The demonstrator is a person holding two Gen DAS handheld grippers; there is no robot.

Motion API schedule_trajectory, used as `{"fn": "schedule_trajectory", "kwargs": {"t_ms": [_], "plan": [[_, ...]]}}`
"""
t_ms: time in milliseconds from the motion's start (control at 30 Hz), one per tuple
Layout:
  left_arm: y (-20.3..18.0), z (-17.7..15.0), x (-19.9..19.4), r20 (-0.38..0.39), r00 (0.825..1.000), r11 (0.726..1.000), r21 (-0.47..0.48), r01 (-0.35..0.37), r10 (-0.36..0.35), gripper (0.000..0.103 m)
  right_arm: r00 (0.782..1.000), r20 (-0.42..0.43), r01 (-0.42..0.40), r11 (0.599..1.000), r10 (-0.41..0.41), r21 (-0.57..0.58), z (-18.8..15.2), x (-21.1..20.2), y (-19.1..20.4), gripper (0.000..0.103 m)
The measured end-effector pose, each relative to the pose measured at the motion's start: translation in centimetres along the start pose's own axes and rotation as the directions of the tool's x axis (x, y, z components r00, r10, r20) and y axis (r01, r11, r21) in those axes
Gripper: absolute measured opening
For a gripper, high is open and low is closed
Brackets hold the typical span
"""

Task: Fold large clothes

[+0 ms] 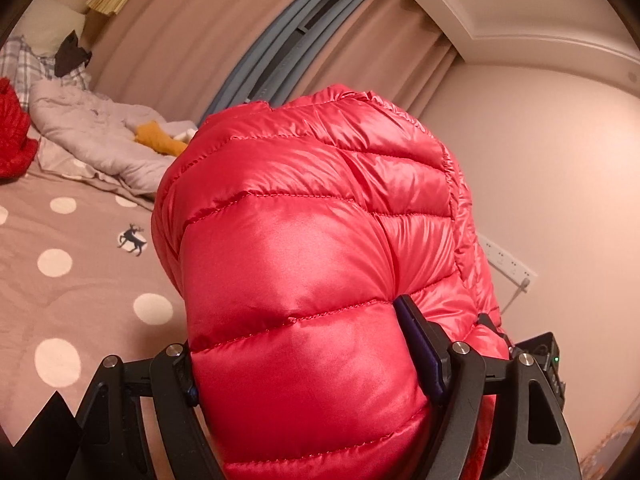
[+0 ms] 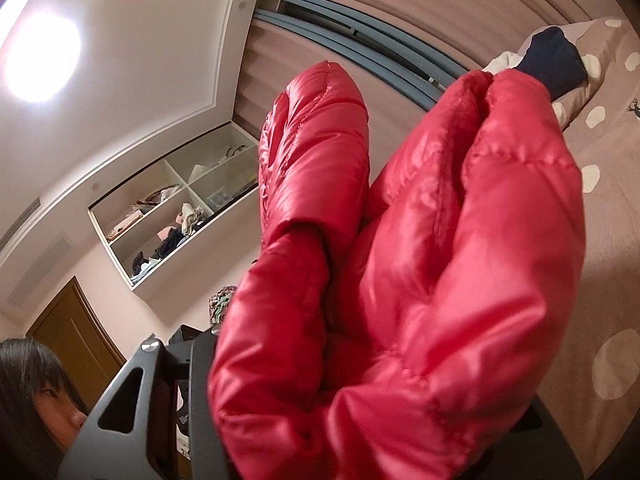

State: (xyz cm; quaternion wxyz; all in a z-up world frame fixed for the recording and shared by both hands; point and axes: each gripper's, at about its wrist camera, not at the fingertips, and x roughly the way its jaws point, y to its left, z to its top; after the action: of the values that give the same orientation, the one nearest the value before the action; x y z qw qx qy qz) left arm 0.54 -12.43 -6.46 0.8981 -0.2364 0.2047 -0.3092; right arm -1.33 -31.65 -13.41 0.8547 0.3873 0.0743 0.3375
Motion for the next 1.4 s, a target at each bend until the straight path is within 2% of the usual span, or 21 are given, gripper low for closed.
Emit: {"fn": "schedule_trajectory", "kwargs": {"t_ms": [533,600,700,867,933,1000,1033,1067,1100,1133,1167,1200,1233,1267,1300,1400], "plan": [[0.0,0.0,-1.3,0.014,0.997,0.997,0.012,-0.077,0.077,0.077,1.0,-0.02,-0.02,1.0,0.021,0.01,-0.6,0.9,-0.3,0.05],[0.3,0.2,-1.1,0.02,0.995,0.995,0.015,-0.101,0.101,0.077,1.0,-0.023,-0.015,1.0,0.015,0.0,-0.8,1.8,-0.7,0.05],[1.1,1.0,-0.5,0.026,0.99,0.99,0.01,-0.141,0.141,0.077,0.999,-0.026,-0.029,0.999,0.03,0.046,-0.8,3.4,-1.9,0.05],[3.4,3.3,1.5,0.055,0.988,0.989,0.007,-0.147,0.146,0.077,0.999,-0.032,-0.026,1.0,0.026,0.015,0.5,6.7,-2.8,0.05],[4.9,3.9,2.8,0.063,0.986,0.988,-0.012,-0.152,0.152,0.08,0.999,-0.041,0.008,1.0,-0.008,-0.003,1.5,8.6,-3.7,0.055],[7.5,4.3,5.5,0.069,0.98,0.983,-0.011,-0.185,0.186,0.084,0.988,-0.045,0.149,0.988,-0.151,-0.034,2.4,11.0,-5.5,0.064],[9.1,4.0,7.2,0.049,0.97,0.971,-0.007,-0.237,0.237,0.087,0.973,-0.048,0.223,0.973,-0.226,-0.06,2.5,12.1,-6.5,0.072],[11.4,3.2,9.7,-0.013,0.946,0.946,0.003,-0.325,0.325,0.088,0.928,-0.06,0.36,0.926,-0.368,-0.115,2.3,14.1,-8.4,0.076],[13.1,2.5,11.5,-0.073,0.92,0.923,0.01,-0.386,0.385,0.088,0.872,-0.083,0.466,0.871,-0.482,-0.155,1.8,15.7,-10.0,0.08],[16.0,1.0,14.1,-0.181,0.87,0.884,-0.006,-0.467,0.459,0.088,0.816,-0.12,0.54,0.82,-0.566,-0.191,1.2,17.1,-11.7,0.079],[18.0,-0.3,15.4,-0.235,0.836,0.856,-0.031,-0.516,0.496,0.09,0.747,-0.176,0.602,0.764,-0.642,-0.231,0.0,18.8,-14.0,0.078],[18.9,-1.0,15.6,-0.232,0.84,0.856,-0.053,-0.514,0.49,0.095,0.682,-0.233,0.646,0.72,-0.694,-0.253,-1.6,20.2,-16.6,0.078],[19.7,-1.9,15.3,-0.193,0.865,0.871,-0.083,-0.485,0.463,0.095,0.637,-0.256,0.676,0.686,-0.727,-0.269,-2.7,20.8,-18.2,0.082],[19.8,-2.0,15.3,-0.196,0.861,0.868,-0.075,-0.49,0.469,0.095,0.634,-0.233,0.68,0.675,-0.738,-0.288,-3.7,20.9,-19.0,0.085],[19.5,-1.9,15.4,-0.213,0.849,0.862,-0.052,-0.504,0.484,0.095,0.636,-0.193,0.682,0.661,-0.748,-0.314,-4.2,20.7,-19.1,0.088],[18.2,-1.6,15.1,-0.193,0.827,0.843,0.0,-0.537,0.527,0.095,0.611,-0.202,0.694,0.641,-0.765,-0.328,-3.9,20.5,-18.6,0.089]]}}
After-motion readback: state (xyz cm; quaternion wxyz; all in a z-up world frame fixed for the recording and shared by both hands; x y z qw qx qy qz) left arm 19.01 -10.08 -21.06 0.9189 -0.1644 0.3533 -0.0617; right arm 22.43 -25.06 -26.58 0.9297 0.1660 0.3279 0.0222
